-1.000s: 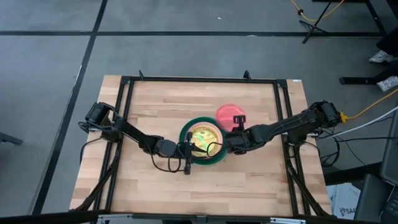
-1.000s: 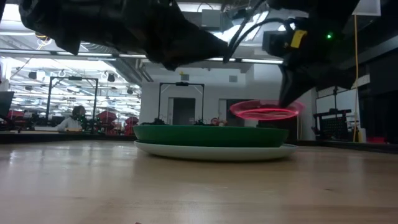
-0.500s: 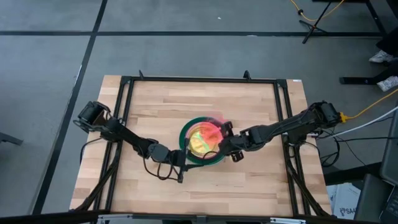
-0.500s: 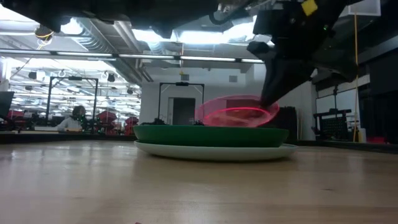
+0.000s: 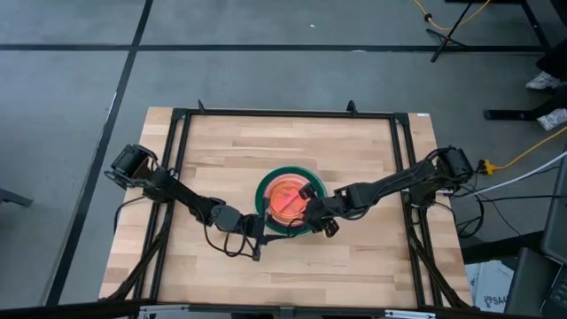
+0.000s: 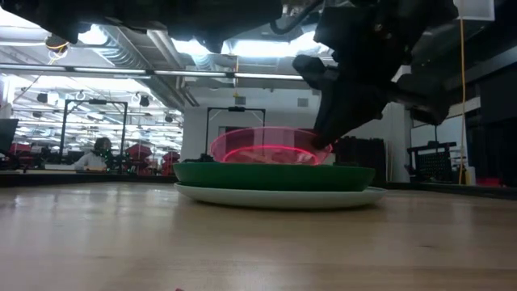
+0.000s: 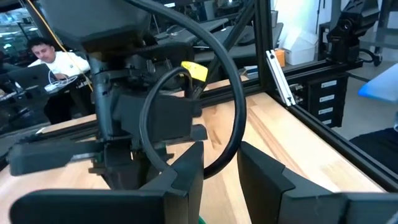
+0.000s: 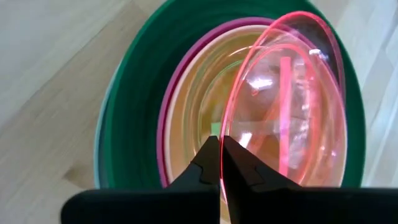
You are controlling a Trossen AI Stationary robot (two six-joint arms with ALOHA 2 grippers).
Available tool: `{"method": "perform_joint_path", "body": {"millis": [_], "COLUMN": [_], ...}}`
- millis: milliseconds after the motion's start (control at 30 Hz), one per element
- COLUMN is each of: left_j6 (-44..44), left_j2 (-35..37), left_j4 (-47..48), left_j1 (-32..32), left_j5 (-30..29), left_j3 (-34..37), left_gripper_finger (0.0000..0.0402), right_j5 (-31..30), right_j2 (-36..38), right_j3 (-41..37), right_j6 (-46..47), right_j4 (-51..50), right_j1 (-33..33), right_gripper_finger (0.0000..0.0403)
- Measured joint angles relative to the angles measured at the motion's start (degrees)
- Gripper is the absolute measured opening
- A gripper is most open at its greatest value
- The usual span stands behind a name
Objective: Stack plastic plates
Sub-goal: Stack the red plate on top of the light green plate
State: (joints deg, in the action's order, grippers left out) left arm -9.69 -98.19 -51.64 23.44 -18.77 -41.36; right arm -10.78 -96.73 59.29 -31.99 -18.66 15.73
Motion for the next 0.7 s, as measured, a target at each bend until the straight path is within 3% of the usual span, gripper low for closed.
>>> {"method": "perform_joint_path", "body": {"millis": [267,700], "left_j6": [0.1,0.3], "left_j2": [0.0,0.0], "left_j4": [-0.3,-0.4], "left_j1": [0.0,-0.1], "left_j5": [-0.3,-0.6], "left_j3": [0.0,0.0], "left_gripper_finger": [0.0090,0.0090], "right_j5": [4.3,4.3], "right_j2": [-0.1,-0.8], "right_j3": [0.0,0.0], "right_j6": [2.8,8.3], "right_j4": [0.4,0.7], "right_j1": [0.0,-3.5], "right_gripper_finger": [0.0001,0.0014]}}
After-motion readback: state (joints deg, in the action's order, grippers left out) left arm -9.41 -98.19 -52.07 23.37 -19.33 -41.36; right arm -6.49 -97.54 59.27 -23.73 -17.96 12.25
